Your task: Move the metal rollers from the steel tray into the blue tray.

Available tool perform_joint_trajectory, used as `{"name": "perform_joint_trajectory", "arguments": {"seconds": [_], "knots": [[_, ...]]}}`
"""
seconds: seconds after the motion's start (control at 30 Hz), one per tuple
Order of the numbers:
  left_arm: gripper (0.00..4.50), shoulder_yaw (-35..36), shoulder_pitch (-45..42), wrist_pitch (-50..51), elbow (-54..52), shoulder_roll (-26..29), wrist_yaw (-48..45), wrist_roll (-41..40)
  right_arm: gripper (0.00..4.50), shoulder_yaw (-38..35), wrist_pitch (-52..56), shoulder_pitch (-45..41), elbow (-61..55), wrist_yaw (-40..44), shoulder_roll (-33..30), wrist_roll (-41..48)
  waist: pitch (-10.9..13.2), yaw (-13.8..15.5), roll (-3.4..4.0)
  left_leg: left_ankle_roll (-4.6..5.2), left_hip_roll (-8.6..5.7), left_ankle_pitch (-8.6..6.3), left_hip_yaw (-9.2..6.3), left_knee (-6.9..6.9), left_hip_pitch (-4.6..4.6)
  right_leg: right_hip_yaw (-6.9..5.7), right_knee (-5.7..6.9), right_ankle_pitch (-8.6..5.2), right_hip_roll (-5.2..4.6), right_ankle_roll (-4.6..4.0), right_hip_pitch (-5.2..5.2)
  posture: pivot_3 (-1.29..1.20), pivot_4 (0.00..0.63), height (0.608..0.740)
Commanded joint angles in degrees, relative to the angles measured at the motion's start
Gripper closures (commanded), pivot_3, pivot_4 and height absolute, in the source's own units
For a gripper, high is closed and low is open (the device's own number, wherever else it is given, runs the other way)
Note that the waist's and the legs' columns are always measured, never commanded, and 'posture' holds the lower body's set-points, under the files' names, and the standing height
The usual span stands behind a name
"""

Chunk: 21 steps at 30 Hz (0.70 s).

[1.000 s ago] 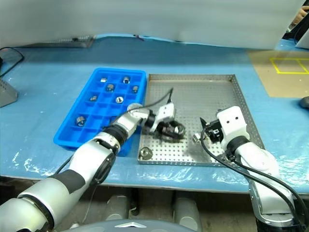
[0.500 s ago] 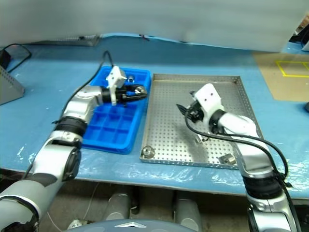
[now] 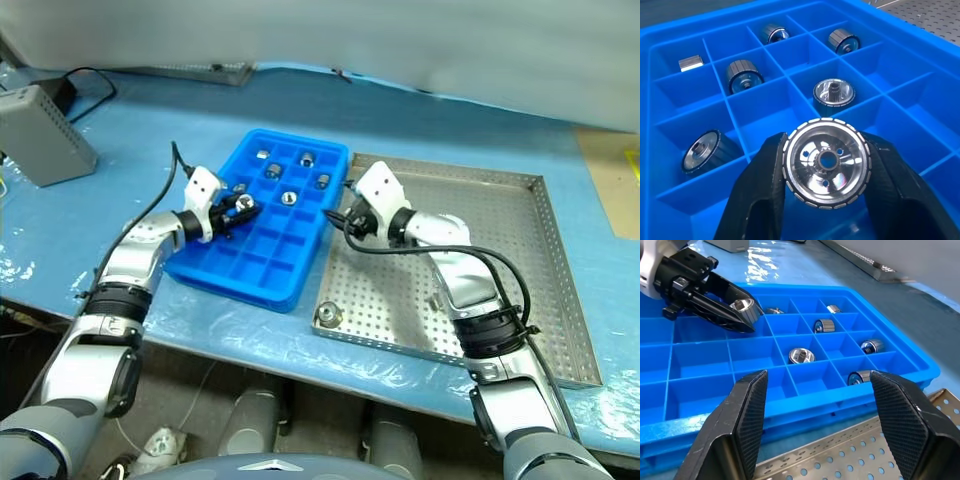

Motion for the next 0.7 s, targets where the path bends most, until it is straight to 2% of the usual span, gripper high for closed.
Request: {"name": "perform_joint_trajectory", "arguments": {"seconds": [0.03,0.43,0.63,0.7], "knots": [[2.72,0.9,-1.5,-0.6,-0.8,0.7,1.9,-0.6,1.12,-0.3,-1.3,-0.2,-1.3,0.3,0.1,-0.3,0.0,0.0,0.0,-0.02,0.0,0.01,0.0,-0.01,0.03,0.0,0.02,0.0,0.0,0.0,0.0,0.31,0.15,0.74],[2.72,-0.2,-2.2,-0.6,3.6,4.5,1.0,0.2,1.12,-0.7,-0.6,2.7,-3.2,-1.7,0.0,-2.0,0.0,-0.3,-0.01,-0.37,0.08,0.23,-0.01,-0.04,-0.1,0.06,0.72,-0.15,0.08,-0.21,-0.61,0.26,0.15,0.74],[0.78,-2.5,-2.5,-2.2,4.7,2.9,0.6,1.6,1.12,-0.9,-0.5,3.5,-3.6,-2.0,-0.2,-2.2,0.0,-0.3,-0.02,-0.4,0.07,0.25,-0.02,-0.01,-0.1,0.07,0.74,-0.16,0.07,-0.21,-0.6,0.24,0.15,0.74],[0.78,-2.5,-2.6,-2.2,4.0,2.5,-0.3,0.8,1.12,-1.2,-0.4,3.7,-3.8,-2.2,-0.4,-2.4,0.0,-0.3,-0.02,-0.4,0.07,0.25,-0.02,-0.02,-0.08,0.08,0.75,-0.16,0.07,-0.21,-0.59,0.23,0.15,0.74]]}}
